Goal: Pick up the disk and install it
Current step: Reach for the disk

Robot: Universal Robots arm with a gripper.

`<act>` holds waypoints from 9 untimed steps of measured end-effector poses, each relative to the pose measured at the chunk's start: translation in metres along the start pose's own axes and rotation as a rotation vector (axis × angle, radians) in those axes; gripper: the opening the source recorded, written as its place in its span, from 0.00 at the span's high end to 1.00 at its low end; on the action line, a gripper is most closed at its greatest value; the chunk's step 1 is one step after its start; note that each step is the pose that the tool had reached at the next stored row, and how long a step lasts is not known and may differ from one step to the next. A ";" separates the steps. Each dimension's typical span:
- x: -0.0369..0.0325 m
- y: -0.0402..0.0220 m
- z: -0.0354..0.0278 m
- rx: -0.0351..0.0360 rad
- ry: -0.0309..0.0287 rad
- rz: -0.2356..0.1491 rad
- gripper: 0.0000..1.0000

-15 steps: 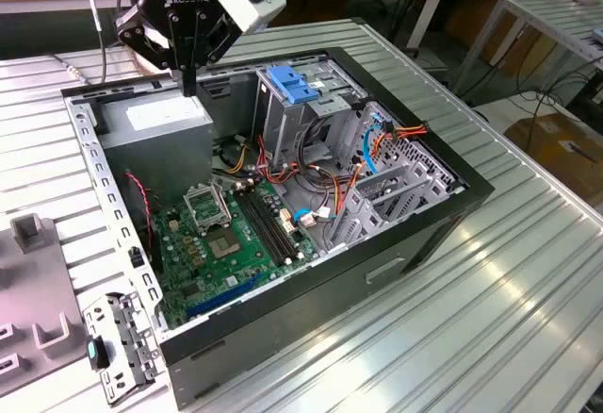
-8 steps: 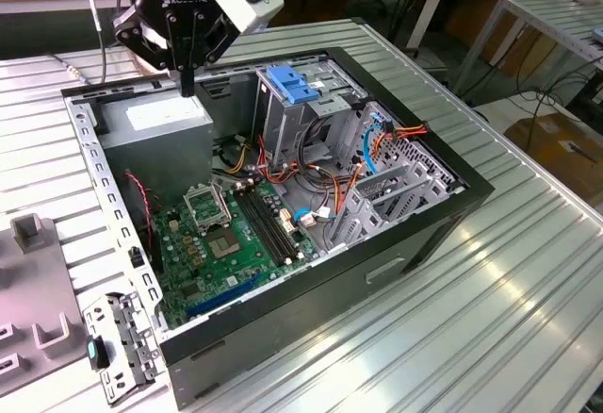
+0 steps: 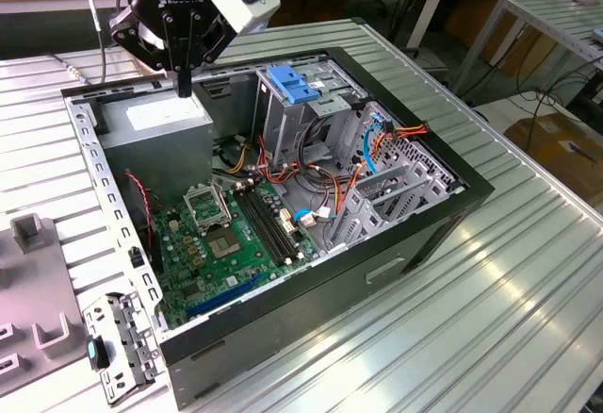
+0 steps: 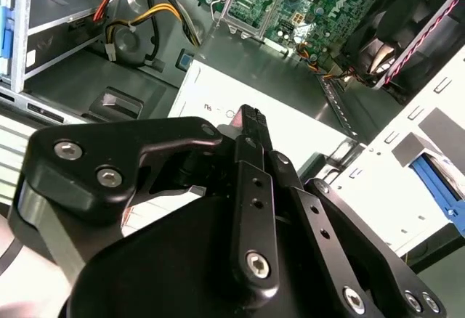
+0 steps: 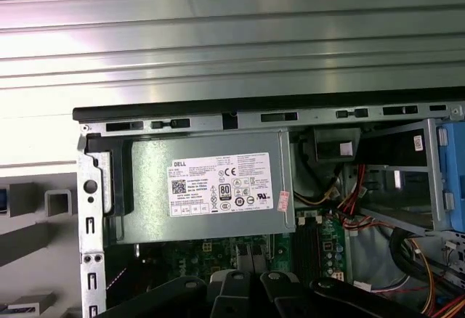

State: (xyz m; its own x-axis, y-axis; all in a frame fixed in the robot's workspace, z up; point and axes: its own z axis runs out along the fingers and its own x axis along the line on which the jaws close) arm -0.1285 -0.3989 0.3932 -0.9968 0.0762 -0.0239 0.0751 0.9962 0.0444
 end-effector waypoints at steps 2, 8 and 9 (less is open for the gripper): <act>0.0011 -0.0001 0.0000 0.0001 0.0002 0.000 0.89; 0.0063 -0.0005 -0.0001 0.0000 0.0006 0.000 0.89; 0.0074 -0.0006 -0.0001 0.0001 0.0006 0.000 0.89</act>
State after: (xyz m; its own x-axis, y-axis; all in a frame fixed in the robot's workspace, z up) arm -0.1359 -0.3989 0.3931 -0.9968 0.0763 -0.0233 0.0752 0.9962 0.0442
